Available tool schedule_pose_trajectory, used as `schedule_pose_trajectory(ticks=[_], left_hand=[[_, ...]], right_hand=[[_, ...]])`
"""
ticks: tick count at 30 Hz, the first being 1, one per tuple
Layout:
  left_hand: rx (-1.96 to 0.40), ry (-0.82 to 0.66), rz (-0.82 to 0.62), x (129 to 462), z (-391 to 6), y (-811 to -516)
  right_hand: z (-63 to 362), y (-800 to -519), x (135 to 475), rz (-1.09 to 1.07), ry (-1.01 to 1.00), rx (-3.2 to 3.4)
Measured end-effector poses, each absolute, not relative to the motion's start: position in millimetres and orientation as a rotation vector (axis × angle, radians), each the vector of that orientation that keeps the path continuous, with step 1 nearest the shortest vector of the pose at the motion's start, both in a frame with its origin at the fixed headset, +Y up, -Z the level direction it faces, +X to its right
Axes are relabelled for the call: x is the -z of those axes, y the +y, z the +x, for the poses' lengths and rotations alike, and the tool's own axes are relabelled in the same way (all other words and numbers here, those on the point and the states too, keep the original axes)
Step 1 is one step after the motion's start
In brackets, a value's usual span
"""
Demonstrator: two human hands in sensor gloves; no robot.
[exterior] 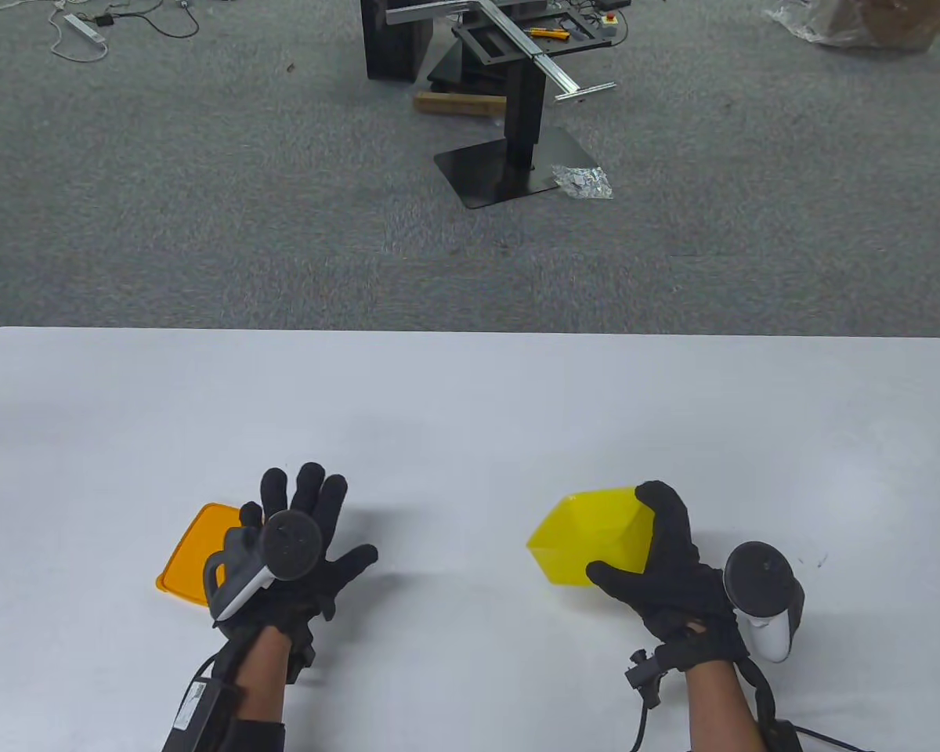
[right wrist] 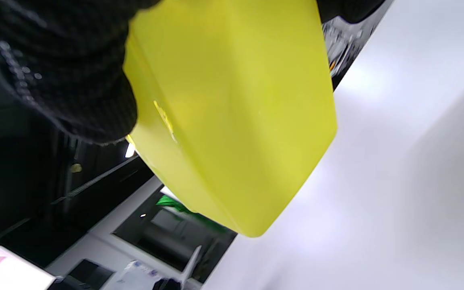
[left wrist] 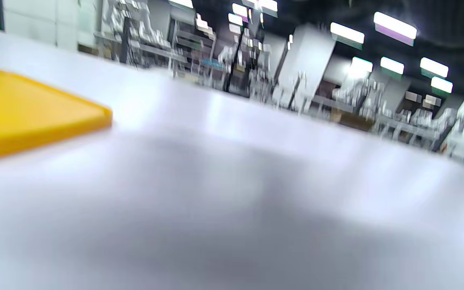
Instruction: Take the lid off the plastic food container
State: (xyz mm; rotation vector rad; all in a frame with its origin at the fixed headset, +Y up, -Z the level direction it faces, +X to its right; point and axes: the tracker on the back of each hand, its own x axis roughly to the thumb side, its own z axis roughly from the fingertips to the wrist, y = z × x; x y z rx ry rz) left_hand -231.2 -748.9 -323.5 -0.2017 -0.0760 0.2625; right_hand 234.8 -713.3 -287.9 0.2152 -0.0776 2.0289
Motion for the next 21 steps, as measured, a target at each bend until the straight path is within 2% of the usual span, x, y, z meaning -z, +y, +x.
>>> schedule_pose_trajectory(ticks=[2,6,7,11,17,21], left_hand=[[-0.318,-0.066,-0.234,325,-229,-755],[-0.293,-0.082,-0.253,324,-228,-760],[-0.315,-0.086,-0.261,323,-229,-760],[-0.384,-0.091,-0.271,323,-232,-761],[-0.391,-0.101,-0.305,326,-231,-761],[-0.409,-0.104,-0.309,327,-230,-761]], right_hand=[[240,-711,285,0.144,-0.115,-2.125],[258,-711,282,-0.165,-0.209,-2.348],[269,-714,281,-0.304,-0.239,-2.407],[297,-732,280,-0.614,-0.244,-2.408],[300,-755,283,-0.701,-0.125,-2.432],[298,-756,285,-0.730,-0.098,-2.480]])
